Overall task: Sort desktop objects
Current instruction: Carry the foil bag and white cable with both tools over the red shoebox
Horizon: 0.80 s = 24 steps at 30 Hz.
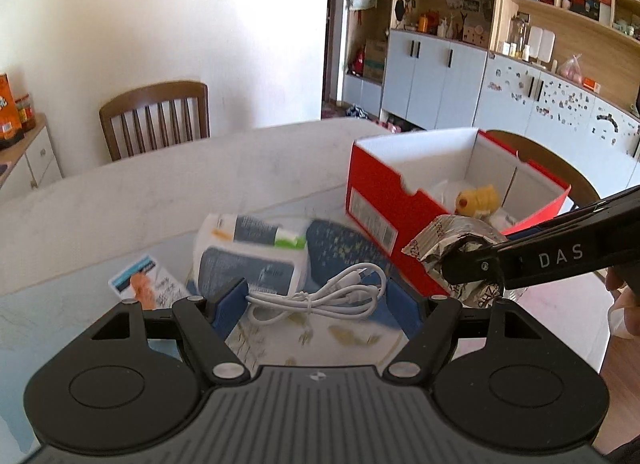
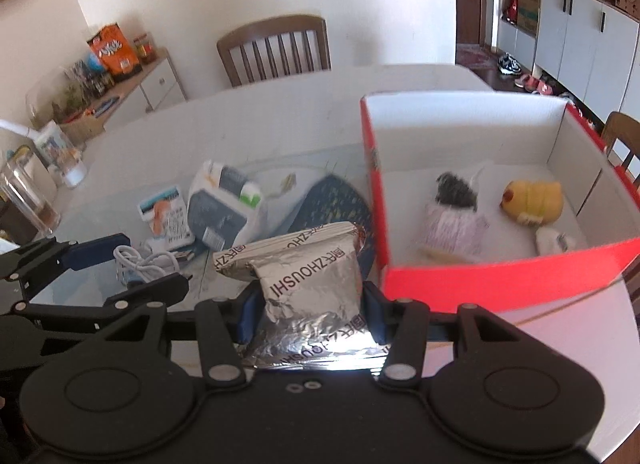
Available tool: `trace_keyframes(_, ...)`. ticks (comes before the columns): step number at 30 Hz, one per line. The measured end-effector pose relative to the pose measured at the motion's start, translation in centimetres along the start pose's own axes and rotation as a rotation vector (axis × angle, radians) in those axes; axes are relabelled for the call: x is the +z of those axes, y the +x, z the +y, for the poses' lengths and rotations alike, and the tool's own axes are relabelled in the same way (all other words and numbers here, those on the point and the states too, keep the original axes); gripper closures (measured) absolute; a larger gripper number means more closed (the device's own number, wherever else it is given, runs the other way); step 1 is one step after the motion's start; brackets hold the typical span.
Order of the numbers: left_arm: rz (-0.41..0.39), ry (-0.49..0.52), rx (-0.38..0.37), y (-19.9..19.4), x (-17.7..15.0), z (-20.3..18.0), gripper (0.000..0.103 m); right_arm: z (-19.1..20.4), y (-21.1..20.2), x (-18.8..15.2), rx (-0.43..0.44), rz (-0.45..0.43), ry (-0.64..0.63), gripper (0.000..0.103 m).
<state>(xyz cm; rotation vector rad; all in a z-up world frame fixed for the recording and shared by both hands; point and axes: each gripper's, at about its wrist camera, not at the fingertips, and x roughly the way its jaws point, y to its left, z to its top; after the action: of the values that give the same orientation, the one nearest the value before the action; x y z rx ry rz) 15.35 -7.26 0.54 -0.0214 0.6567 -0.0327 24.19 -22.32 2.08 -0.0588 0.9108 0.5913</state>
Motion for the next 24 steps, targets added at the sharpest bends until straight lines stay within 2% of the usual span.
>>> trace_keyframes(11,-0.052,0.017,0.0,1.2,3.9,-4.6,0.027,-4.6,-1.8,1.9,0.009,-0.054,0.001,0.052)
trace_keyframes(24,-0.06,0.075,-0.048,5.2,7.6,-11.2,0.027,-11.2,-2.8,2.8,-0.053,-0.075,0.044,0.052)
